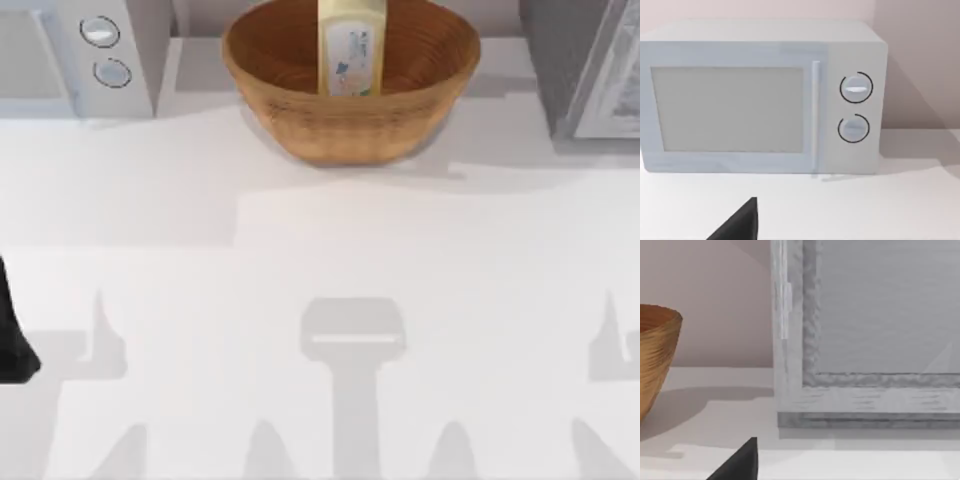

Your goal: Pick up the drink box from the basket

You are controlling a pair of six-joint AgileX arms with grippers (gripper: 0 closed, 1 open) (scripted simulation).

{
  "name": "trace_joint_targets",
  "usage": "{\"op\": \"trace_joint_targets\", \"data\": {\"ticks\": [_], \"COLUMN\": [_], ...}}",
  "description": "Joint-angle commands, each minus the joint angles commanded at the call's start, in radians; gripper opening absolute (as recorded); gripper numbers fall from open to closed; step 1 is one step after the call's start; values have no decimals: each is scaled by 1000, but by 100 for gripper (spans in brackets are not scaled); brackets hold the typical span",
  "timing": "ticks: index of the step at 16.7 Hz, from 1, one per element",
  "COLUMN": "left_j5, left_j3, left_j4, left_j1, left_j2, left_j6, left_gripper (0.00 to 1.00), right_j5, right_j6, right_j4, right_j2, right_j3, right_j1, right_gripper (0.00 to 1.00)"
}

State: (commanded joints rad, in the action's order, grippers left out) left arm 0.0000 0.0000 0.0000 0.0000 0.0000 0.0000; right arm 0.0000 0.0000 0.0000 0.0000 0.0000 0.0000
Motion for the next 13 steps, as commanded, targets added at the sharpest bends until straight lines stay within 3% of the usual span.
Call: {"op": "trace_joint_targets", "data": {"ticks": [6, 13], "left_j5": [-26, -174], "left_j3": [49, 358], "left_j4": [28, 227], "left_j1": [-36, -197], "left_j2": [100, 607], "left_j6": [6, 7], "left_gripper": [100, 100], "right_j5": [0, 0], "right_j6": [0, 0], "right_j4": [0, 0], "right_j2": [0, 0], "right_j3": [0, 0], "right_j1": [0, 0], "right_gripper": [100, 100]}}
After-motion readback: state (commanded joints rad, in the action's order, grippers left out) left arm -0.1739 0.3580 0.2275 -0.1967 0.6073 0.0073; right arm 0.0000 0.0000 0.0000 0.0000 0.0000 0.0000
